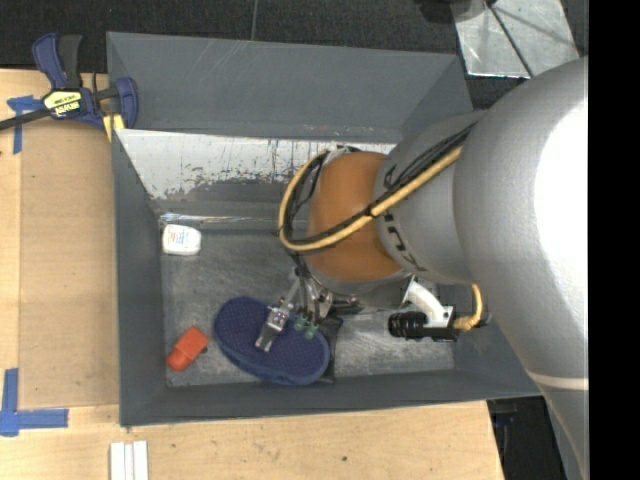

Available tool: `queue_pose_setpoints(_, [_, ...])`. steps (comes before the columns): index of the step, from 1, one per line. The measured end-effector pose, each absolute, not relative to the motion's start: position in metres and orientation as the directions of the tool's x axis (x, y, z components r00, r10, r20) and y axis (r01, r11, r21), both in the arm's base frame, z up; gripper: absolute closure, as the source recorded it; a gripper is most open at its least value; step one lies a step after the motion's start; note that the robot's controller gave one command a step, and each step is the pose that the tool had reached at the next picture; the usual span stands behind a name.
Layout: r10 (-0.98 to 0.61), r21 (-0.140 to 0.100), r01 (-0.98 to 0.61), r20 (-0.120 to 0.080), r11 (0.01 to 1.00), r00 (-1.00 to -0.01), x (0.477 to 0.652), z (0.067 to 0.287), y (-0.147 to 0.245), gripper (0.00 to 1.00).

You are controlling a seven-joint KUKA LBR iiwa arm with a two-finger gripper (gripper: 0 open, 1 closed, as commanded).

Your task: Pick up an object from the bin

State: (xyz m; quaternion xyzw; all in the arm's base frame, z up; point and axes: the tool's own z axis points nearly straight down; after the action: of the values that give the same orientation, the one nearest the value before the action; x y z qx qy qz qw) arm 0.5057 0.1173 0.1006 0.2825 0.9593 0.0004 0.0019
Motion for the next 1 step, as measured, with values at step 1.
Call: queue_pose_setpoints(1, [0.645, 0.001, 0.645, 0.012, 0.764, -0.764, 0.5096, 0.0772, 0.1105, 0.0])
